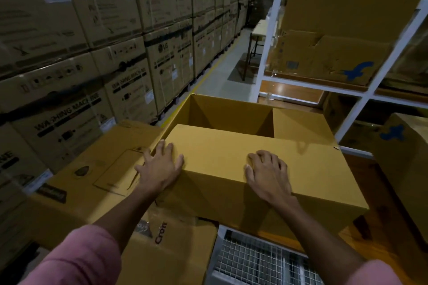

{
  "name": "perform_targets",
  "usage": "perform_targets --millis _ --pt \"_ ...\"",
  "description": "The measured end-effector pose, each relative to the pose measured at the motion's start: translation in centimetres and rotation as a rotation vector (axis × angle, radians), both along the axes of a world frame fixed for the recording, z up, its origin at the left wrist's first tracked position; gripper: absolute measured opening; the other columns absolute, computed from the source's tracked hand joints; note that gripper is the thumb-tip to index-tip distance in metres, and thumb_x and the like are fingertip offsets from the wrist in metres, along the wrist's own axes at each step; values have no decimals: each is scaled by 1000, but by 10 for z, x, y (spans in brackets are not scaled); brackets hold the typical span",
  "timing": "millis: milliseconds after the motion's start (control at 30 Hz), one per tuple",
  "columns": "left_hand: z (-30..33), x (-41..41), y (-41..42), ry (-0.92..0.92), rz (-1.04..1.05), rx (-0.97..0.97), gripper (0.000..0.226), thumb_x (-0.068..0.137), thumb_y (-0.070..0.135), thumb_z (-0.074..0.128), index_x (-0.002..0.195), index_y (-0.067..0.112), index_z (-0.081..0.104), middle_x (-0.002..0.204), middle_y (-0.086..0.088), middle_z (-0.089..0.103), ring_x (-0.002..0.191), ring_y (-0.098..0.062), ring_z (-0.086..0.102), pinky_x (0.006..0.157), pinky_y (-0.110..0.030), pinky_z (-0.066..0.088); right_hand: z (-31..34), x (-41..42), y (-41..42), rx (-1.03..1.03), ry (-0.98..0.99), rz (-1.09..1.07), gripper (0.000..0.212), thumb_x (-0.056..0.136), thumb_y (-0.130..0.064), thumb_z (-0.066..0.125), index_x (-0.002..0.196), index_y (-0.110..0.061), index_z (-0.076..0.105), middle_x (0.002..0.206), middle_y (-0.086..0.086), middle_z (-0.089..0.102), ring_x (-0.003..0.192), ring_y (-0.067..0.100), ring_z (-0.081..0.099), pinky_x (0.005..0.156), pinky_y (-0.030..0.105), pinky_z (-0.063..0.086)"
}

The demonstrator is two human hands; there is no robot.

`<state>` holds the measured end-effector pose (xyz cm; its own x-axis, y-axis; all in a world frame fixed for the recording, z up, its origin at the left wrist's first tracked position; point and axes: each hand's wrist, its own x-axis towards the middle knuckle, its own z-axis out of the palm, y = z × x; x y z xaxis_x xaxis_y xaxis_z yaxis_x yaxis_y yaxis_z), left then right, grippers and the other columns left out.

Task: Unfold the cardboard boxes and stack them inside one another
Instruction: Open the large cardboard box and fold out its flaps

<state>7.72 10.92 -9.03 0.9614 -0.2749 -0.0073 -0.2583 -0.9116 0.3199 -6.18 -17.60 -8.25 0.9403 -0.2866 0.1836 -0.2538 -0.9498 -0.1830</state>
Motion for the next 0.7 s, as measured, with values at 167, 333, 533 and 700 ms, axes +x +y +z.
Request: perform_targets --millis 167,333,533,700 --pt "7 3 -26 -91 23 120 67 101 63 20 156 25 27 170 -6 14 153 -42 13 106 -86 3 5 16 -25 44 43 29 48 103 -52 37 146 -30 45 153 4 37 141 24 32 118 49 25" --pt "4 13 -33 -69 27 135 69 100 65 19 157 25 25 170 -5 13 153 -41 13 105 -85 2 4 30 -31 49 71 29 49 103 -53 37 146 -31 44 150 6 37 139 26 33 118 50 24" --pt "2 18 -30 -55 14 134 69 99 66 24 156 27 22 169 -5 14 150 -41 17 106 -75 26 1 31 -28 18 62 21 50 102 -53 34 145 -29 45 149 7 38 139 26 34 116 51 25" --pt "8 16 -39 -115 34 225 73 99 68 15 156 25 29 168 -9 19 155 -37 9 108 -84 -2 4 32 -28 -7 71 9 52 100 -57 34 143 -30 47 144 6 41 134 26 37 112 51 30"
